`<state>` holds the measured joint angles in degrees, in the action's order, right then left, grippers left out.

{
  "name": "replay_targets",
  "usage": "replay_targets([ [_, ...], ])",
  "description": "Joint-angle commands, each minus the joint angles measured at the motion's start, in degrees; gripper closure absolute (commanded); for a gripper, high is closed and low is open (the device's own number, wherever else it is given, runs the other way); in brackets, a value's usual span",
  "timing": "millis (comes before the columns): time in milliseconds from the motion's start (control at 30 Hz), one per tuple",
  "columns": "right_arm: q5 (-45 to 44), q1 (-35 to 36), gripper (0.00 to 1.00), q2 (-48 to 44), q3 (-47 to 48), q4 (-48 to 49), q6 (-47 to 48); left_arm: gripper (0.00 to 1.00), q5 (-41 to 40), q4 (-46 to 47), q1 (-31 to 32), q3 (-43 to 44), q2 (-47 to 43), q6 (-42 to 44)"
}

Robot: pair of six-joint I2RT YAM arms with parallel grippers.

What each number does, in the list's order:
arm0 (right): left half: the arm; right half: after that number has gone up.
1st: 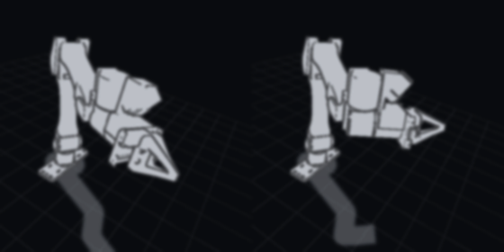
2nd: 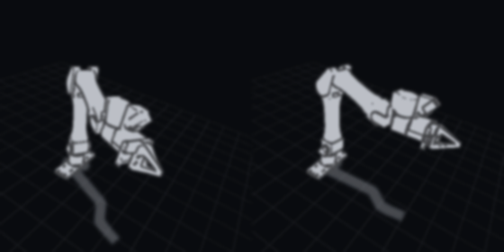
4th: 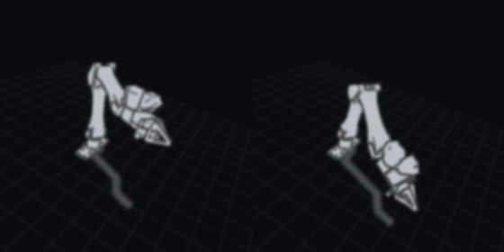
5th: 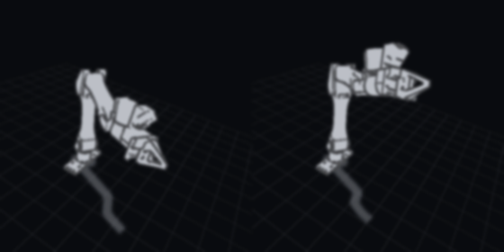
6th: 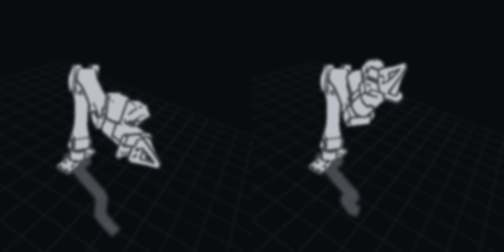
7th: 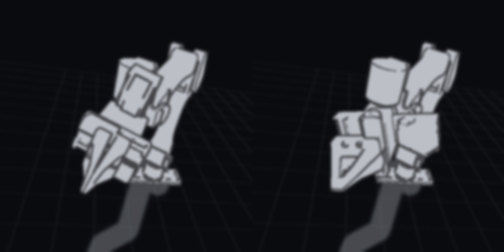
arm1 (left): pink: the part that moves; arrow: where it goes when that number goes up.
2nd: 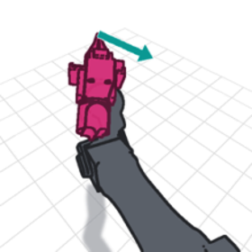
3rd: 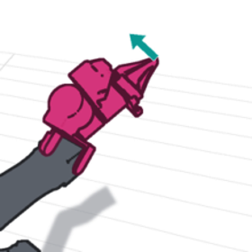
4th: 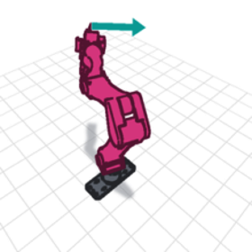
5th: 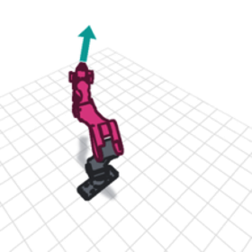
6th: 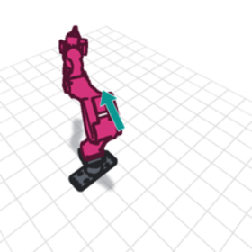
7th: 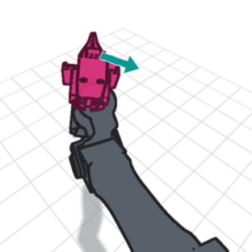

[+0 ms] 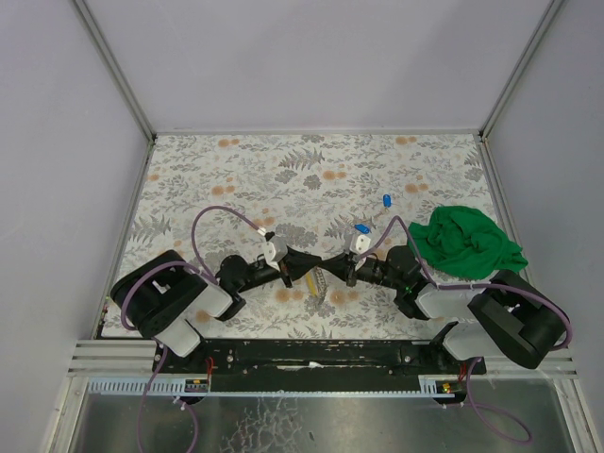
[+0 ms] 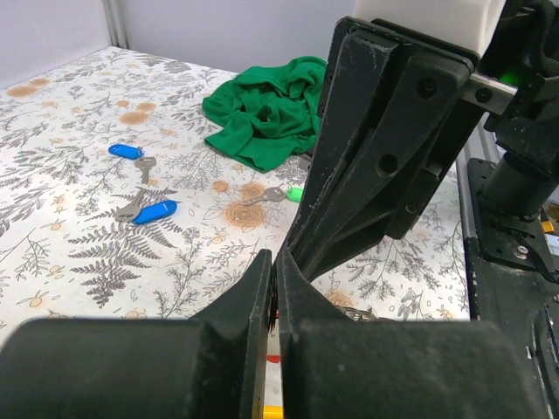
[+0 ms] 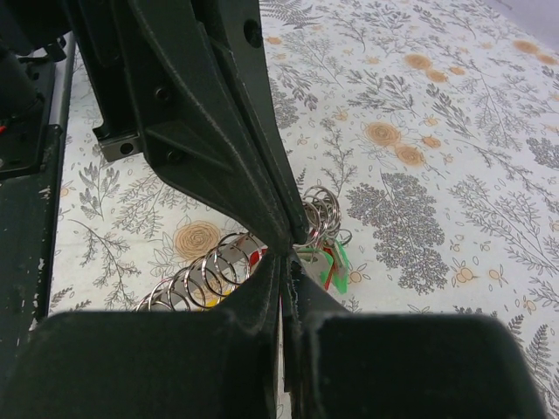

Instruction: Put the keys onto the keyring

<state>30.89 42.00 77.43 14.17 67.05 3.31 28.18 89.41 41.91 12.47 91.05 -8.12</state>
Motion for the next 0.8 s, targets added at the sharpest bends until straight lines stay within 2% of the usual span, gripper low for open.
replay_targets([
  [0,3.7,2.0,1.00,-2.5,3.3,17.5,-1.2,1.00,-1.9,2.8,3.1,-0.2,2.3,-0.7],
  [267,6.2,2.1,1.00,-2.6,3.8,19.6,-3.2,1.00,-2.2,2.9,3.8,0.1,2.3,-1.7],
  [433,5.6,2.2,1.00,-0.5,3.2,29.5,-8.0,1.00,-3.0,2.9,4.7,0.5,2.4,-2.6],
  [567,3.0,2.1,1.00,-1.1,3.3,30.0,-8.2,1.00,-3.9,3.0,5.2,0.3,2.5,-3.1],
  [767,7.6,2.2,1.00,0.1,4.7,29.5,-9.8,1.00,-3.9,3.0,5.2,0.6,1.4,-4.1],
])
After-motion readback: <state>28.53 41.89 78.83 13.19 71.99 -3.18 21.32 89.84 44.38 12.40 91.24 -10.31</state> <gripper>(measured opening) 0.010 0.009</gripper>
